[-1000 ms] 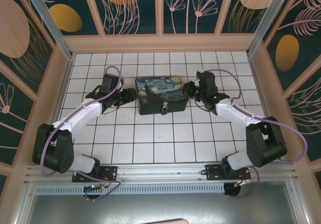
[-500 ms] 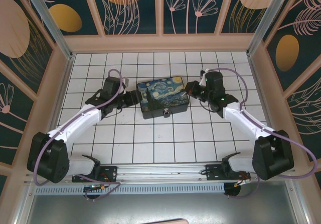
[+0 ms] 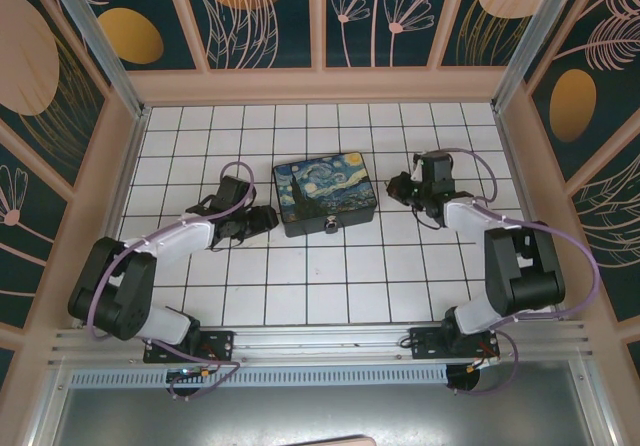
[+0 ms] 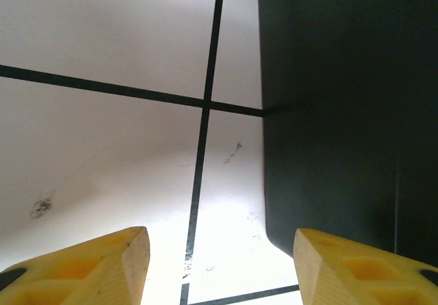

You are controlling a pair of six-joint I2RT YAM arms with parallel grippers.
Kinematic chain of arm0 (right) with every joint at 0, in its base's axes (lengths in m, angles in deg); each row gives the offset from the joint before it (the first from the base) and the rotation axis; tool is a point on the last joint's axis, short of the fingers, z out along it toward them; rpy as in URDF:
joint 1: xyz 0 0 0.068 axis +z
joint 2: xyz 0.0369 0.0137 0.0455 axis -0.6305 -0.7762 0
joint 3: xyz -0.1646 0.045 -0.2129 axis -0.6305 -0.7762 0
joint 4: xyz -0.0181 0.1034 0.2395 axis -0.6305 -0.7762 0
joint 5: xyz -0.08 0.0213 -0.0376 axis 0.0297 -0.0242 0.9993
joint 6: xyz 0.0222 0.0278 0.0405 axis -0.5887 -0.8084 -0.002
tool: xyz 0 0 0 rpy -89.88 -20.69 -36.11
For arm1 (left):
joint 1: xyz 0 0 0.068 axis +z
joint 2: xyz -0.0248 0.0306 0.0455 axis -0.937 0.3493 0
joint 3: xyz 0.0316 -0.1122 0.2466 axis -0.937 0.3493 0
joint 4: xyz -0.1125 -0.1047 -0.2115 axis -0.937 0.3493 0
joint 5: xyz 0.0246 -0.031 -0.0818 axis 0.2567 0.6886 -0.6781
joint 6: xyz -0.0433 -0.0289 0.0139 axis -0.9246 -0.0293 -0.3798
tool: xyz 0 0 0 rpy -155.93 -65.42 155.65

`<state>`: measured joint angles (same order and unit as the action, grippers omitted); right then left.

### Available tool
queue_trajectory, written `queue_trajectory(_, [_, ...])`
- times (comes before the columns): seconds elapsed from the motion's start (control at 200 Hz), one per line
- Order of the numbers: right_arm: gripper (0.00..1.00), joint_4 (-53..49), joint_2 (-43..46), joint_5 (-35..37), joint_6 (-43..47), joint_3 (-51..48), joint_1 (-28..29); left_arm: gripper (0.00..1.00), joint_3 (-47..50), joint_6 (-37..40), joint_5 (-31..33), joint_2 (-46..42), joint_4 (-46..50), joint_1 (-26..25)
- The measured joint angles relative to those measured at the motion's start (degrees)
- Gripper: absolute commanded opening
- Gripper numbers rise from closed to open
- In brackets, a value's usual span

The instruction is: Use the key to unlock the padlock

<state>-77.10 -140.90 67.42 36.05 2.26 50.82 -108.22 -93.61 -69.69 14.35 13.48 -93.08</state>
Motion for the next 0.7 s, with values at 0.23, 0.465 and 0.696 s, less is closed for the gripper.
queue_trajectory(0.23, [0.0,4.07,-1.7,-0.04,0.98,-0.76,3.89,0.56,-0.63,2.34,-2.64,1.46,0.11,-0.33])
queue_trajectory(0.465, [0.0,9.73,-1.73,0.55,-1.07,-3.15,5.16,0.55,-0.83,2.73,-3.45,1.46,0.72,-0.26])
queue_trajectory(0.696, [0.0,10.38,0.96,0.07,-4.5,-4.98,6.1,0.55,-0.81,2.64,-4.31,0.26,2.75,-0.15])
